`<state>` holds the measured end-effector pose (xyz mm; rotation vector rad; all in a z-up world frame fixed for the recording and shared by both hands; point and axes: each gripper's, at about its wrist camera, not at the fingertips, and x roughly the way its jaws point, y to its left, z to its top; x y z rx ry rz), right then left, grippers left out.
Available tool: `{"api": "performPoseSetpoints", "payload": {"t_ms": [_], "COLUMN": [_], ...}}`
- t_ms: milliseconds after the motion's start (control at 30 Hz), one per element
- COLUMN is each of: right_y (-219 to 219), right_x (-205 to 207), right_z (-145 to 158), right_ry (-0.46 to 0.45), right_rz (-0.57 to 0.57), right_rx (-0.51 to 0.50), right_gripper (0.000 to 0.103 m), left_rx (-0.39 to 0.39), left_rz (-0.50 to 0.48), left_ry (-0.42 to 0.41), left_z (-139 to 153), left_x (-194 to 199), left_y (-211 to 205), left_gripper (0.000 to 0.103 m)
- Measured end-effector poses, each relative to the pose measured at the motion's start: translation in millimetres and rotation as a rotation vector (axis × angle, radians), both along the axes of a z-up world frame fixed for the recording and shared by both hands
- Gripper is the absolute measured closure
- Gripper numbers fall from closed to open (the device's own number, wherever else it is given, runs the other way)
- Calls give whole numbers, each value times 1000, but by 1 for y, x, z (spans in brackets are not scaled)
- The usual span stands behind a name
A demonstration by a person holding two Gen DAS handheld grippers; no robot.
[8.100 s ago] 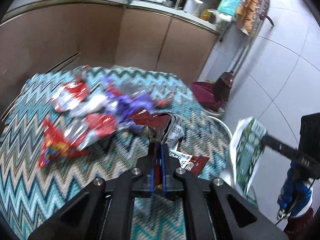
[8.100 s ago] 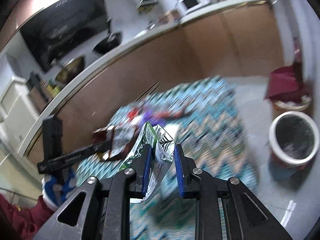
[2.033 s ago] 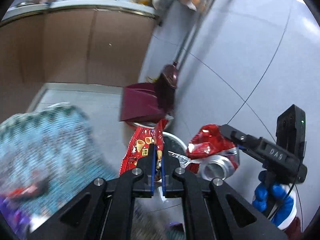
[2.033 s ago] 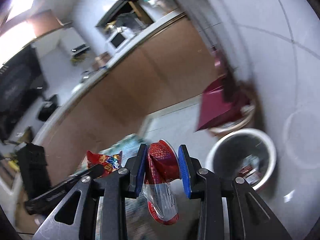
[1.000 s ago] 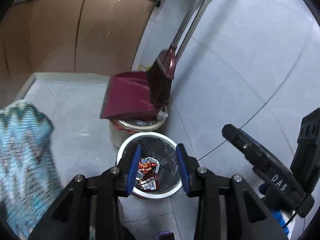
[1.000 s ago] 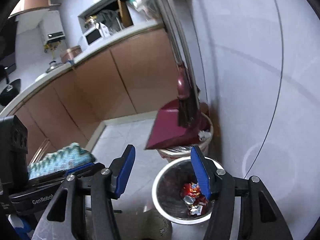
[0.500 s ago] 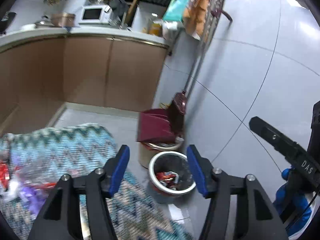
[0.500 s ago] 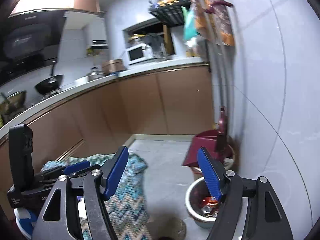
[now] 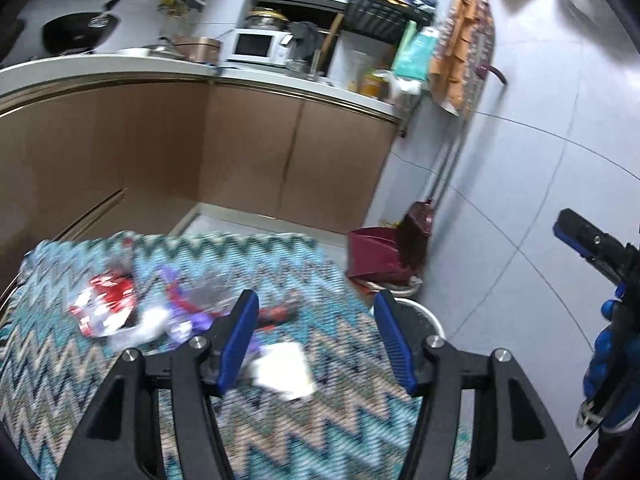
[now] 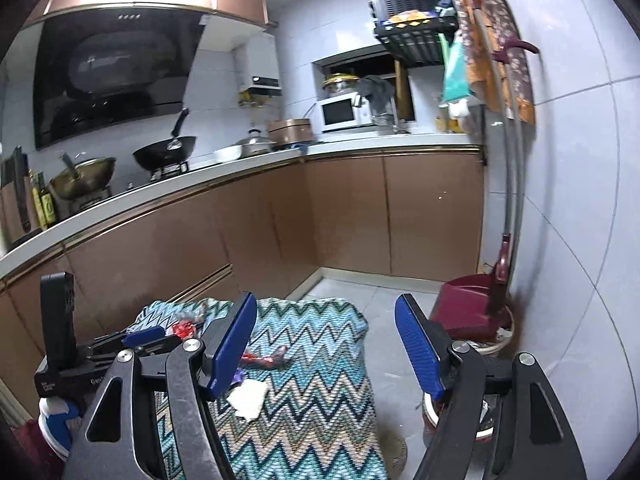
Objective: Collect trash
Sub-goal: 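Move both tools back over the blanket, then grasp the white-red snack bag with the left gripper while the right grasps a clear plastic bag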
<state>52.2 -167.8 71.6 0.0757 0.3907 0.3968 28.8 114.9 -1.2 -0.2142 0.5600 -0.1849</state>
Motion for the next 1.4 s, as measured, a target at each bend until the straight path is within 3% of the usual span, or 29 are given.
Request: {"api": "performPoseSetpoints", "payload": {"t_ms": [367, 600, 833, 1067, 1233, 1400], "right_y": [40, 63, 88, 114, 131, 141], "right_x": [25, 57, 95, 128, 145, 159], "right_z": [-33, -72, -114, -142, -154, -167], "right_ry": [79, 170, 262, 317, 336, 366], "right_rz": [81, 123, 157, 192, 211, 227], "right_rx": [-21, -33, -43, -59, -71, -75], "right_gripper": [32, 32, 32, 32, 32, 32], "left_rx": [-27, -54, -153, -268, -266, -188], "left_rz": [181, 294, 366, 387, 419, 415], "left_ry": [60, 168, 260, 310, 314, 306], "left_z": [-37, -83, -127, -155, -156, -155], "left_x": [-16, -1, 35, 74, 95, 106], "left_y": [101, 157, 208, 229, 232, 218], "left_gripper": [45, 43, 41, 41, 39, 42]}}
